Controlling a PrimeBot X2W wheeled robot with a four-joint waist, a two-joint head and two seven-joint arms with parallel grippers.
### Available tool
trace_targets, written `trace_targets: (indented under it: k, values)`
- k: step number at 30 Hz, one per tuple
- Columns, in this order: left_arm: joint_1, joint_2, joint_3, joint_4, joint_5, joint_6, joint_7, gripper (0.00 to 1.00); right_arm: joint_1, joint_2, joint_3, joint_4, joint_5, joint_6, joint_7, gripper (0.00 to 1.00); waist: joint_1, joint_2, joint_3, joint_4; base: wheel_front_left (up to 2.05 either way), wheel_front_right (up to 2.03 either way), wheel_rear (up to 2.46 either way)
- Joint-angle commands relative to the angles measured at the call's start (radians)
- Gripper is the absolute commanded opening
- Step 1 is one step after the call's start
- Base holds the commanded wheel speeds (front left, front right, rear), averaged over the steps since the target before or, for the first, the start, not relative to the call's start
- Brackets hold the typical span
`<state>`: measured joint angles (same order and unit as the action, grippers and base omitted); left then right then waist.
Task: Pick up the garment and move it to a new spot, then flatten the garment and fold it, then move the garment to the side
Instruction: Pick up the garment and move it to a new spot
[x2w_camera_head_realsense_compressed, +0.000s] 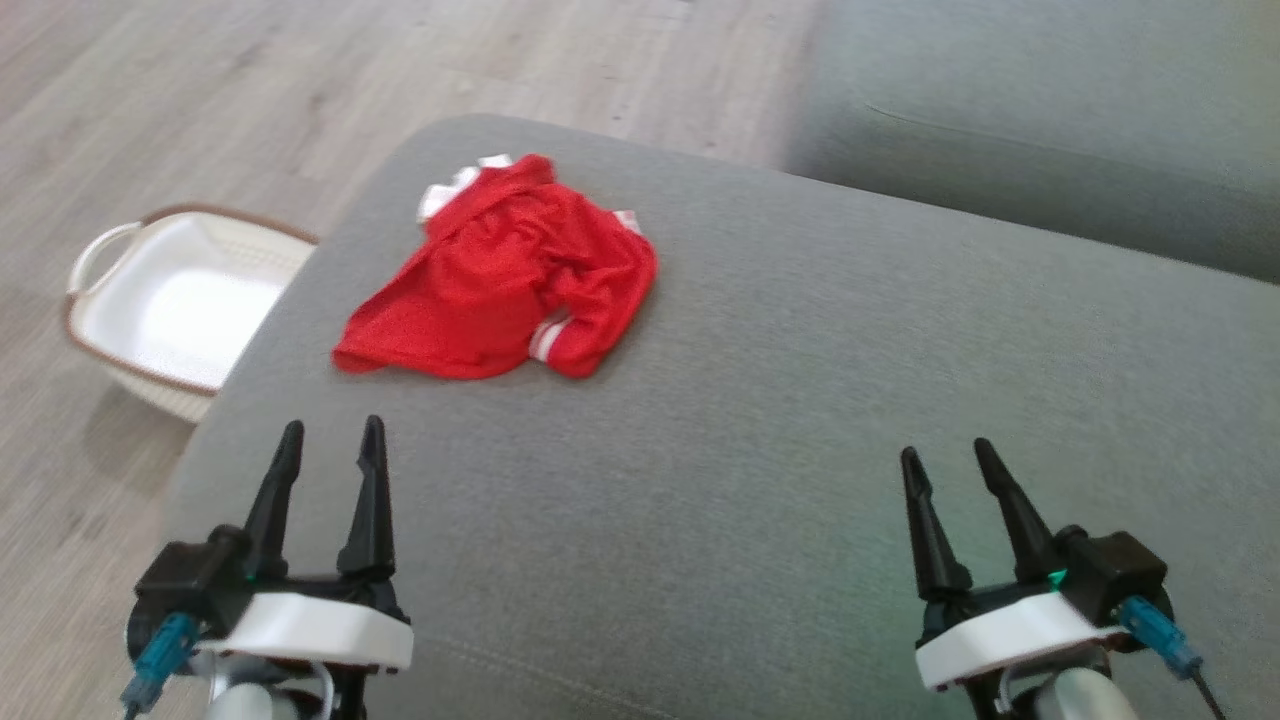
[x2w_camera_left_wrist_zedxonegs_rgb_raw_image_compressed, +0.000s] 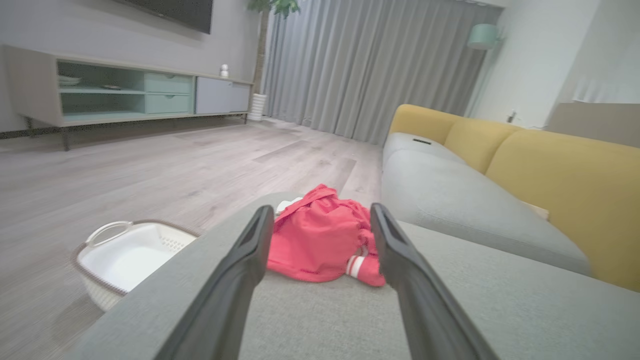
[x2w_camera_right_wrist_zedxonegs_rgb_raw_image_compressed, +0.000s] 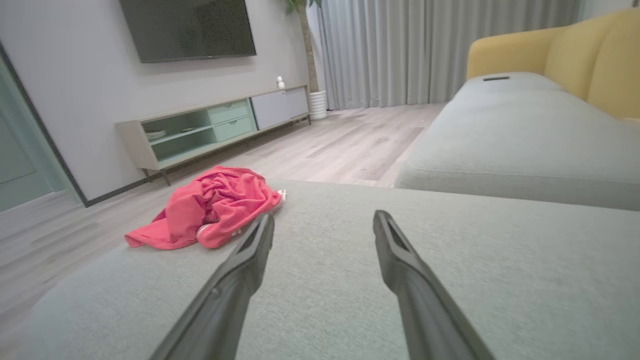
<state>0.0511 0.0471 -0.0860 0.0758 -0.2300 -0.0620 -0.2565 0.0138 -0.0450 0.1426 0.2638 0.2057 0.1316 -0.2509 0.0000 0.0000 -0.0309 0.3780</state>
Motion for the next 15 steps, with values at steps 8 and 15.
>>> trace_targets:
  k: [8,15]
  values:
    - [-0.042,0.003,0.07,-0.027,0.015,-0.013,-0.005,1.0,-0.028,-0.005,0.041,-0.02,0.012,-0.001,-0.011,1.0,0.0,0.0,-0.011,0.055,0.0,0.0,0.0]
    - [-0.051,0.003,0.084,-0.036,0.005,-0.02,-0.005,1.0,-0.026,-0.005,0.03,-0.023,-0.009,-0.001,-0.011,1.0,0.0,0.0,0.0,0.044,0.0,0.0,0.0]
